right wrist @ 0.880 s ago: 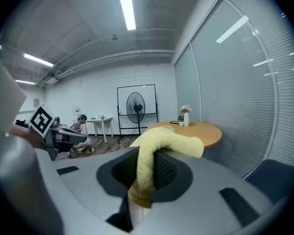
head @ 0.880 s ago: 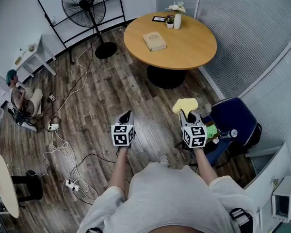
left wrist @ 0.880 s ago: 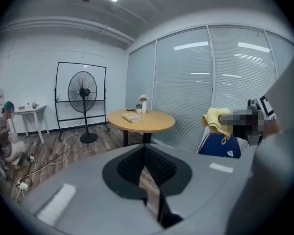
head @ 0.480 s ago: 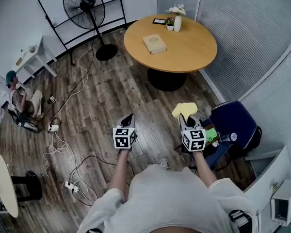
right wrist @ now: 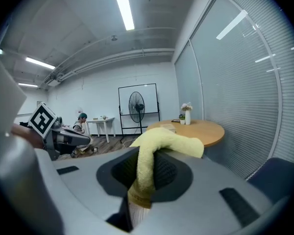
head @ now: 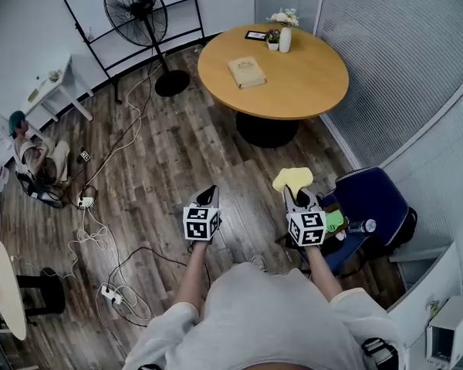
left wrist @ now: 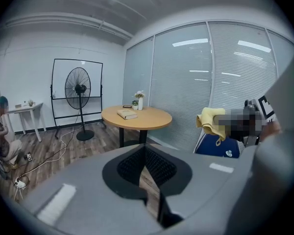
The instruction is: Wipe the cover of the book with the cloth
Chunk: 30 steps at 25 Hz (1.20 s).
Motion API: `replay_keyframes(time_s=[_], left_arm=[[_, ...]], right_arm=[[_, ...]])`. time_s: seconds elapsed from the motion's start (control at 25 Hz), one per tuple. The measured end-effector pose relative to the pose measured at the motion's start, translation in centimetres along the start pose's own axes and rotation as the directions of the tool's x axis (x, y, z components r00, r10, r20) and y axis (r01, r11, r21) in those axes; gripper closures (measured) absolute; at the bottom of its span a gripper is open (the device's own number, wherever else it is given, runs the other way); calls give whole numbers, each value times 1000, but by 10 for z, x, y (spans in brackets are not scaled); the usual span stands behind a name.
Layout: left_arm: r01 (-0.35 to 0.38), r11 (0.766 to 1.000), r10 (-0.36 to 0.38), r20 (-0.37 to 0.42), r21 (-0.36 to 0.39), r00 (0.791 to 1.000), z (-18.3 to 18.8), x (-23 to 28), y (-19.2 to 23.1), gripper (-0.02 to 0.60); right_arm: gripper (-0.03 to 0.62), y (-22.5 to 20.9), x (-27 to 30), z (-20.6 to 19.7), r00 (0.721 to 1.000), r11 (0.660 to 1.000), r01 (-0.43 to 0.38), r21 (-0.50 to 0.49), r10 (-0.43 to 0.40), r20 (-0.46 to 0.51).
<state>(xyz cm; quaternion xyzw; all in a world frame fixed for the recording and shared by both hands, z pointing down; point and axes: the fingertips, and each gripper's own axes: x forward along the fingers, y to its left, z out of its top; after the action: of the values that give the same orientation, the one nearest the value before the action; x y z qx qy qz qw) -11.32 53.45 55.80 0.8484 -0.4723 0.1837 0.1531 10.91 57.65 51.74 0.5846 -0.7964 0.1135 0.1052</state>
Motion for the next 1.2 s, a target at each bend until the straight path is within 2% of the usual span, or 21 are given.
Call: replay_keyframes(time_s=[0.4, 0.68, 1.2], left_arm=[[-5, 1000, 4, 31, 24, 999, 4, 17, -5, 575], [-17, 1000, 17, 28, 5, 999, 8, 39, 9, 575], [11, 1000, -11, 2, -10, 1000, 42, 132, 59, 575]], right_arm=[[534, -13, 17, 1, 1000, 1000, -24, -13, 25, 10], [534, -18, 43, 4, 999, 999, -41, -23, 41, 13], [534, -54, 138, 29, 1000, 999, -20, -27, 20, 2]])
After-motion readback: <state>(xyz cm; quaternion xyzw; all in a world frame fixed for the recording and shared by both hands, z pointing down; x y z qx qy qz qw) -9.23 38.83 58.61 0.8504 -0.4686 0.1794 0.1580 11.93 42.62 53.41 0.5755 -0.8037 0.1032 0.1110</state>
